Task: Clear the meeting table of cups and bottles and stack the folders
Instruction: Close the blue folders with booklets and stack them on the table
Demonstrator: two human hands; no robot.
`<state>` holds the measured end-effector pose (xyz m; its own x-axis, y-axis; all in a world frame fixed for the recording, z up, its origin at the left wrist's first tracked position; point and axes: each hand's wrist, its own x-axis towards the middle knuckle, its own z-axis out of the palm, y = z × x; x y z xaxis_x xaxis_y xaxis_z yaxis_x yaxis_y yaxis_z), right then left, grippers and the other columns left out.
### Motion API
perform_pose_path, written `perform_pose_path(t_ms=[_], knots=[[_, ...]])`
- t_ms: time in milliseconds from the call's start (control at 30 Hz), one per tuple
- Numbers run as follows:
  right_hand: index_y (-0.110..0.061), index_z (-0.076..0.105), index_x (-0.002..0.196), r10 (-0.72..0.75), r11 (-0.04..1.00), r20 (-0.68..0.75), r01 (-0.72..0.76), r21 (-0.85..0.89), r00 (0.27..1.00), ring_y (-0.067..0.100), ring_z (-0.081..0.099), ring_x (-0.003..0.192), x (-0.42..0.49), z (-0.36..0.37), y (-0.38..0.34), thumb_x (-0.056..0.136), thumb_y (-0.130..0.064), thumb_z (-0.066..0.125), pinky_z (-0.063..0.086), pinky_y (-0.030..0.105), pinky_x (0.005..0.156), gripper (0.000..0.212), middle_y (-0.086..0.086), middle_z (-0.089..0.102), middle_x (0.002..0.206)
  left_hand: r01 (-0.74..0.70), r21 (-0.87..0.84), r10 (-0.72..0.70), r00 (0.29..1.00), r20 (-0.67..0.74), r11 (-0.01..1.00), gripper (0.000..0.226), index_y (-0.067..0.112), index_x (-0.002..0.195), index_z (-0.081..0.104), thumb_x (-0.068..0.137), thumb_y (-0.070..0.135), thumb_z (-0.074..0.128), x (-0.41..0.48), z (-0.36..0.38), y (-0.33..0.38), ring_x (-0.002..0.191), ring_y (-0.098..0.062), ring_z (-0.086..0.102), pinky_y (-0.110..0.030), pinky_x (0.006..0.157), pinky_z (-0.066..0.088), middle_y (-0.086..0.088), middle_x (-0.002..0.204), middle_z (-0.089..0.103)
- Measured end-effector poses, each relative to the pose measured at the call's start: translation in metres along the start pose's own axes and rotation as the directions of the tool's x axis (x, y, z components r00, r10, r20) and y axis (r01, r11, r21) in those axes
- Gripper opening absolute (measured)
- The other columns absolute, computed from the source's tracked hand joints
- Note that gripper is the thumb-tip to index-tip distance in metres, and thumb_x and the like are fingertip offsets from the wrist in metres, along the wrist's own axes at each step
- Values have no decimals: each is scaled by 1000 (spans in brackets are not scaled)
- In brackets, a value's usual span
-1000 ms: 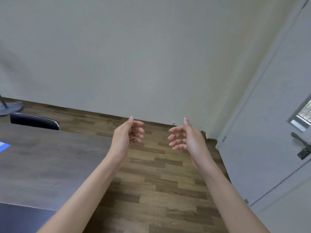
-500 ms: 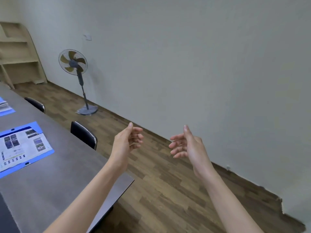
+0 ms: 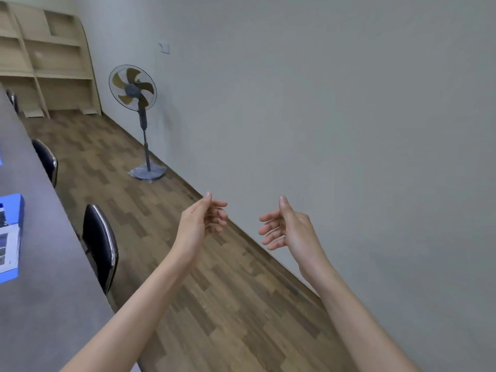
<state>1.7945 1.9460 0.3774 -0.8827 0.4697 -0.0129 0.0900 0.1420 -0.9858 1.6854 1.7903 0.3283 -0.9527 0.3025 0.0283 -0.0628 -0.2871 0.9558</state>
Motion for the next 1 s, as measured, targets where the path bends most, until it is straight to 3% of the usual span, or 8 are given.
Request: perform_pose_path(t_ms=[267, 500, 733, 1000], knots=[[11, 69, 100, 8, 999, 202, -15, 34, 979, 27, 59, 57, 206, 21, 8, 107, -44, 31, 49, 30, 50, 67, 22, 67, 77, -41, 28, 46, 981, -186, 999, 50, 6, 90, 72, 107, 42, 41, 156, 2, -4, 63, -19, 60, -30, 61, 47, -7, 71, 67], [1, 69, 87, -55, 996, 444, 17, 88, 894, 21, 58, 48, 394, 90, 16, 106, -45, 32, 48, 27, 44, 62, 15, 66, 67, -93, 112, 132, 900, -417, 989, 50, 8, 90, 72, 107, 43, 40, 288, -23, -10, 61, -16, 61, -25, 58, 49, -6, 71, 67], [-1, 69, 88, -22, 1000, 695, 14, 17, 719, 19, 60, 47, 516, 188, -11, 105, -40, 41, 49, 27, 45, 51, 14, 67, 70, -60, 101, 113, 732, -672, 993, 49, 6, 91, 71, 107, 42, 41, 368, -72, 12, 61, -19, 60, -27, 57, 47, -6, 69, 65], [-3, 67, 85, 59, 998, 894, -12, -60, 443, 19, 60, 41, 581, 363, 11, 106, -41, 40, 51, 27, 42, 51, 14, 66, 66, 13, 21, 12, 495, -869, 1000, 48, 5, 93, 70, 107, 41, 41, 417, -195, 3, 60, -17, 60, -23, 55, 51, -7, 72, 65]])
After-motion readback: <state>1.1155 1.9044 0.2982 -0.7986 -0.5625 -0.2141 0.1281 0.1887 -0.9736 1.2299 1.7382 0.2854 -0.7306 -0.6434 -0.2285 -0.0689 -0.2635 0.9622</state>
